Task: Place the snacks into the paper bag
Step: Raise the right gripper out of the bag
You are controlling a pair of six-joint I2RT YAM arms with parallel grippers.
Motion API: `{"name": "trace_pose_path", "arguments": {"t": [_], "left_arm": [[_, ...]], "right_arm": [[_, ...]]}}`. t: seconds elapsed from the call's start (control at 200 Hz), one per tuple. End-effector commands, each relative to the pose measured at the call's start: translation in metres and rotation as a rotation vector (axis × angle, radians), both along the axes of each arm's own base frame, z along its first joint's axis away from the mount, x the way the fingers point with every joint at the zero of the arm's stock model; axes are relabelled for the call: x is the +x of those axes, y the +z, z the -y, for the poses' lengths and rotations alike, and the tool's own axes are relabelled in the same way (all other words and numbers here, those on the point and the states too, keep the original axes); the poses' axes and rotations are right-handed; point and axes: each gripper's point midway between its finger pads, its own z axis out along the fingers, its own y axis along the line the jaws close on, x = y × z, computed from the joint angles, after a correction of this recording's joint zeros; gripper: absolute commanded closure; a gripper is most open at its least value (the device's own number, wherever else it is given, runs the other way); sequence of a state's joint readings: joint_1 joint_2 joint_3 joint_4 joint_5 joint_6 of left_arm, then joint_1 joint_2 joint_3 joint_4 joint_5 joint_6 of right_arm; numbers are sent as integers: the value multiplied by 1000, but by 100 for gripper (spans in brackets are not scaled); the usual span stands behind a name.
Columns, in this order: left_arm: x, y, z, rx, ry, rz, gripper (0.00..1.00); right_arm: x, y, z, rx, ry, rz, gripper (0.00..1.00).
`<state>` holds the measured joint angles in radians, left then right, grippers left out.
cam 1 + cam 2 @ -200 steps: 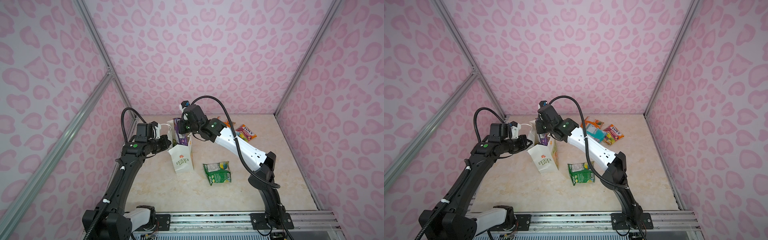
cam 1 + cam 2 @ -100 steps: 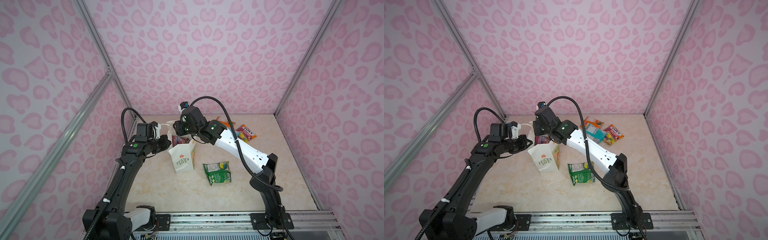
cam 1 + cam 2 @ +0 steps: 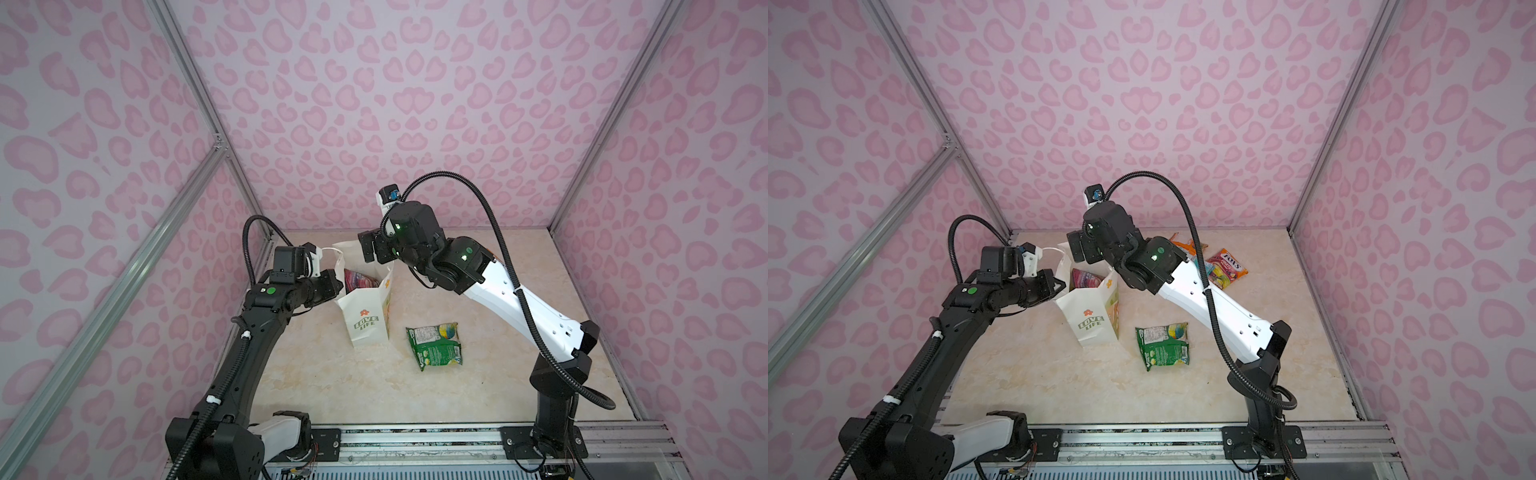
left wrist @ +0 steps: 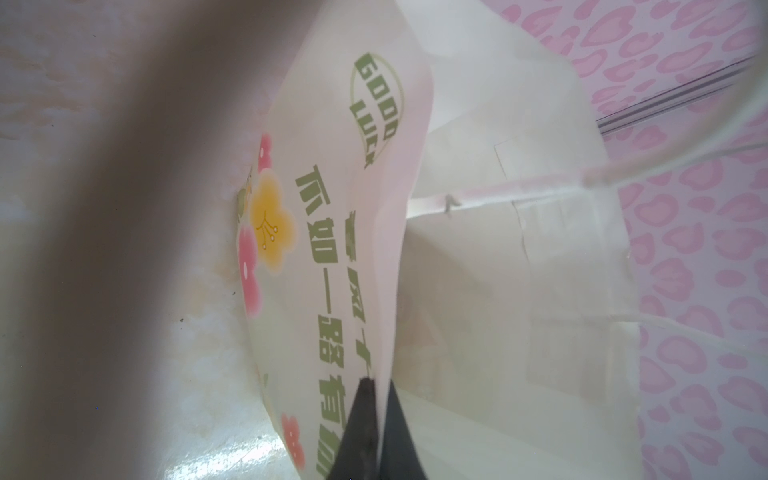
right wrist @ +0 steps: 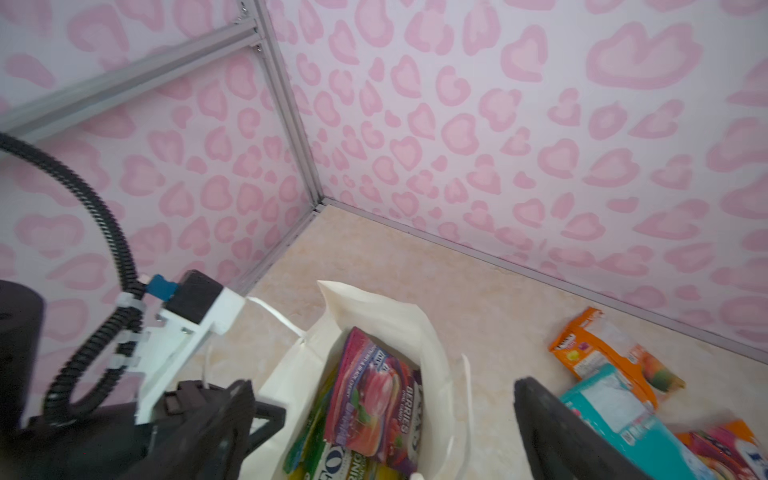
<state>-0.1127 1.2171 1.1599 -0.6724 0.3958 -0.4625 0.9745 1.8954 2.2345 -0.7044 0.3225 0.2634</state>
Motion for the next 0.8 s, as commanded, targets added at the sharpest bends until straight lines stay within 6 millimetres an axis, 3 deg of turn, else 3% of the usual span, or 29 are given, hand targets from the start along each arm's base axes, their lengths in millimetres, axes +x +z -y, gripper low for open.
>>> {"name": "trace_pose_path", "arguments": {"t": [0.0,0.125,0.225,0.285,0.4,0.59,0.795], "left_arm": [[-3,-4,2,-6,-10,-19,95],[-3,-3,2,-8,-11,-18,95],[-3,-4,2,-5,-10,-17,95],[-3,-3,1,-2,-8,-14,95],[-2,-2,2,1,-12,-10,95],[-1,-6,23,7,-46,-59,96],[5,18,58,11,-91,-41,96]], "right_arm": [[9,-22,26,-143,-121,26,2],[13,-44,26,-160,-131,-4,5],[18,-60,26,-152,-139,-42,22],[18,-66,22,-123,-112,-69,42],[13,-64,14,-80,-50,-90,99],[10,-50,30,-67,-63,-77,100],[4,-29,67,-18,-110,-38,100]]}}
